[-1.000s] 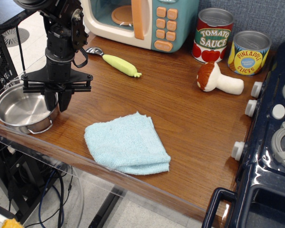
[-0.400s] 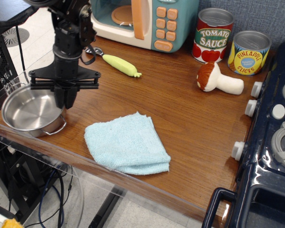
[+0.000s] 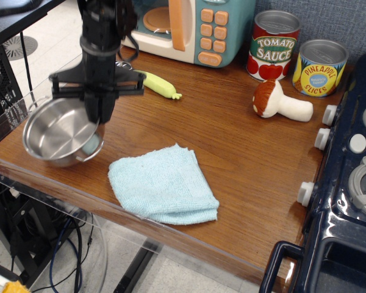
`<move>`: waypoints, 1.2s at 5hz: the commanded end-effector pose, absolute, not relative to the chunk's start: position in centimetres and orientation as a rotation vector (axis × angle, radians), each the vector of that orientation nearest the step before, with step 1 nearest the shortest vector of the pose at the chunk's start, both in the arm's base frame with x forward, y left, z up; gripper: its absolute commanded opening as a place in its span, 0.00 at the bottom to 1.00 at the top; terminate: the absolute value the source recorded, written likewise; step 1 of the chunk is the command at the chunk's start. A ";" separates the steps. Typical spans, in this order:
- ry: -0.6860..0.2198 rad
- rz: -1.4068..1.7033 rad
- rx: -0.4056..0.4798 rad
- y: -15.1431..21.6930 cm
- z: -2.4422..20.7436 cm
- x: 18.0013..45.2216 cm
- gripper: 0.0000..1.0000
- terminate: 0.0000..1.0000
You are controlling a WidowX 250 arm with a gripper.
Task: Move the pot to the middle far right above the blue towel
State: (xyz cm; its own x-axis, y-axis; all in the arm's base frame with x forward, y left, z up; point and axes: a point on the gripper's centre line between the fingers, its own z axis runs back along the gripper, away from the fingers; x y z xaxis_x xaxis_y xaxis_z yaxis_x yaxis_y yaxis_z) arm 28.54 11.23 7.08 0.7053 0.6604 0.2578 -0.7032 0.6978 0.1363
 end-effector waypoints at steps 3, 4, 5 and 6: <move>-0.284 0.432 0.087 -4.6 10.7 36.1 0.00 0.00; -0.253 0.372 0.066 -6.7 9.2 37.3 0.00 0.00; -0.243 0.336 0.090 -7.5 7.9 37.5 0.00 0.00; -0.221 0.298 0.105 -8.2 6.7 37.7 0.00 0.00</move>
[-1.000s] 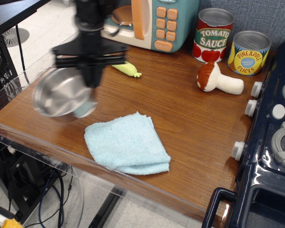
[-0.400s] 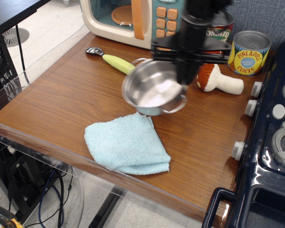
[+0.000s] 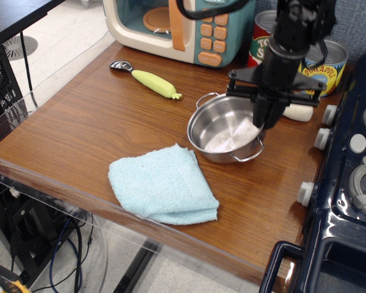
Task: Move the pot to the middle far right above the blue towel
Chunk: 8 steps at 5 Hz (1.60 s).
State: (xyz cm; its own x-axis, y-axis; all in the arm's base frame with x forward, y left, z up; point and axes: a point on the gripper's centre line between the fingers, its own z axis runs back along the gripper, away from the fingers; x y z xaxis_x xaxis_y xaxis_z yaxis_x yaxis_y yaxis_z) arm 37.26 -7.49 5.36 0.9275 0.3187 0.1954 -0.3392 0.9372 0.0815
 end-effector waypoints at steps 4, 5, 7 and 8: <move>-0.166 0.315 0.111 -8.2 5.2 37.6 1.00 0.00; -0.179 0.320 0.111 -8.2 5.8 37.4 1.00 0.00; -0.221 0.420 0.031 -6.5 10.3 36.8 1.00 0.00; -0.244 0.443 0.000 -5.5 11.8 36.1 1.00 0.00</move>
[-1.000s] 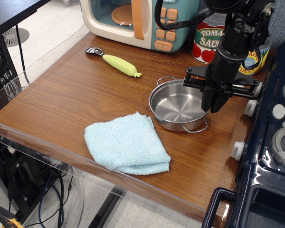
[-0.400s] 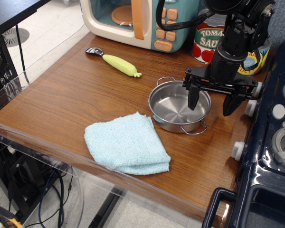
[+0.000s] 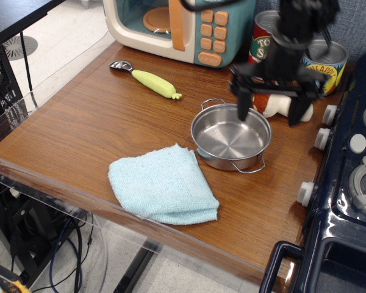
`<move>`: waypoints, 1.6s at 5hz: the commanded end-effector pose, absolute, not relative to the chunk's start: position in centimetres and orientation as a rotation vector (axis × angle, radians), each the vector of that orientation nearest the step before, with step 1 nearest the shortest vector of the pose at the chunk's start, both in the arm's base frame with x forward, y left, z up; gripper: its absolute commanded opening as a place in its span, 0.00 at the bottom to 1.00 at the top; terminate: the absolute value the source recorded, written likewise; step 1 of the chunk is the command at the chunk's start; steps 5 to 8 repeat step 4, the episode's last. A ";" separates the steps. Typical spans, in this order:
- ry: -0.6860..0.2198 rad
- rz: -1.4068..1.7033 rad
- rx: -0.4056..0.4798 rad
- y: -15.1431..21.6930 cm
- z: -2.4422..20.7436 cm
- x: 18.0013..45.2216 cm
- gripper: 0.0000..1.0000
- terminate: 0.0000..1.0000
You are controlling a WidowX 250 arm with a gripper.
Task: Move the pot to the middle far right above the blue towel
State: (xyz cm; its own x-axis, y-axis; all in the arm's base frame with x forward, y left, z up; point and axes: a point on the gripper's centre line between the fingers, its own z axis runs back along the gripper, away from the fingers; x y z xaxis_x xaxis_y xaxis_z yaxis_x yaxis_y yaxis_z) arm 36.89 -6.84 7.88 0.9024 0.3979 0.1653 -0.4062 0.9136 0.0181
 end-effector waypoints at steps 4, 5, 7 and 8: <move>-0.244 0.443 0.000 -5.5 11.8 36.1 1.00 1.00; -0.244 0.443 0.000 -5.5 11.8 36.1 1.00 1.00; -0.244 0.443 0.000 -5.5 11.8 36.1 1.00 1.00; -0.244 0.443 0.000 -5.5 11.8 36.1 1.00 1.00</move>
